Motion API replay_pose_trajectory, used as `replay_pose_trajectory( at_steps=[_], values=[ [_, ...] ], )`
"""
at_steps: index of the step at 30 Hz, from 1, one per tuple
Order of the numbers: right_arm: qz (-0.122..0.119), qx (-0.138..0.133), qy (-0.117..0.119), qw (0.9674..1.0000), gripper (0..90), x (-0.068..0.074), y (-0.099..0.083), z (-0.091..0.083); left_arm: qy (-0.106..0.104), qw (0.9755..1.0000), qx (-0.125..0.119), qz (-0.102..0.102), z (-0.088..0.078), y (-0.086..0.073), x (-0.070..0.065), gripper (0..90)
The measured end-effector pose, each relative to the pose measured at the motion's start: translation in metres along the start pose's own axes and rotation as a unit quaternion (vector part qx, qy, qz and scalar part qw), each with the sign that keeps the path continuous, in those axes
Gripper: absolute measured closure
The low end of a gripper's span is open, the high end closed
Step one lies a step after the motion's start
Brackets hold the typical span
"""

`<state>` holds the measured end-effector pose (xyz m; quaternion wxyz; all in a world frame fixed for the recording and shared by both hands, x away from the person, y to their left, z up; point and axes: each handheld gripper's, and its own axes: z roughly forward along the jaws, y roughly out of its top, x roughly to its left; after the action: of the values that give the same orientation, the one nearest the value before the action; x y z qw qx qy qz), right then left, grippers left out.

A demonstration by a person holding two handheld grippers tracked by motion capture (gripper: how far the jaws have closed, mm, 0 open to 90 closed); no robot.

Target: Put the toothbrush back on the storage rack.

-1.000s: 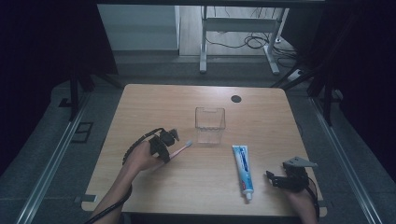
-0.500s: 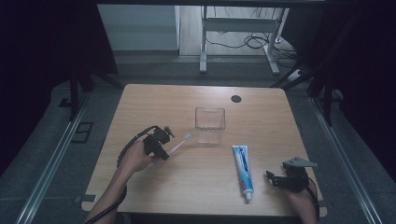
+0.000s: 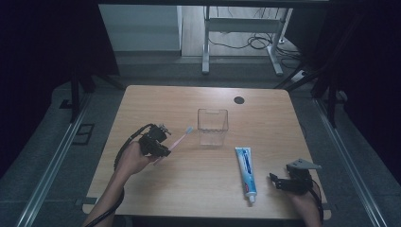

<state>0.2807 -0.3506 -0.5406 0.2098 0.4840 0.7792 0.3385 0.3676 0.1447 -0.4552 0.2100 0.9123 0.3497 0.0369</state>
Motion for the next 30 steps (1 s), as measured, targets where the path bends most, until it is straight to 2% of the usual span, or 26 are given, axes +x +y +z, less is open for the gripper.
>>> replay_pose_trajectory(
  at_steps=[5,10,14,19,22,24,30],
  values=[
    [0.0,0.0,0.0,1.0,16.7,0.0,0.0,0.0,0.01,0.9992,-0.037,0.002,-0.011,0.003,-0.002,79.2],
    [0.0,0.0,0.0,1.0,16.7,0.0,0.0,0.0,0.014,0.9981,-0.059,0.008,-0.017,0.006,-0.004,79.2],
    [0.0,0.0,0.0,1.0,16.7,0.0,0.0,0.0,0.019,0.9958,-0.089,0.009,-0.023,0.009,-0.007,79.2],
    [0.0,0.0,0.0,1.0,16.7,0.0,0.0,0.0,0.018,0.9932,-0.114,0.017,-0.031,0.016,-0.008,79.2],
    [0.0,0.0,0.0,1.0,16.7,0.0,0.0,0.0,0.02,0.9904,-0.136,0.014,-0.036,0.022,-0.011,79.2],
    [0.001,0.0,0.0,1.0,16.7,0.0,0.0,0.0,0.02,0.9898,-0.14,0.017,-0.037,0.024,-0.01,79.3],
    [0.001,0.0,0.0,1.0,16.7,0.0,0.0,0.0,0.018,0.986,-0.165,0.015,-0.042,0.034,-0.012,79.2]
  ],
)
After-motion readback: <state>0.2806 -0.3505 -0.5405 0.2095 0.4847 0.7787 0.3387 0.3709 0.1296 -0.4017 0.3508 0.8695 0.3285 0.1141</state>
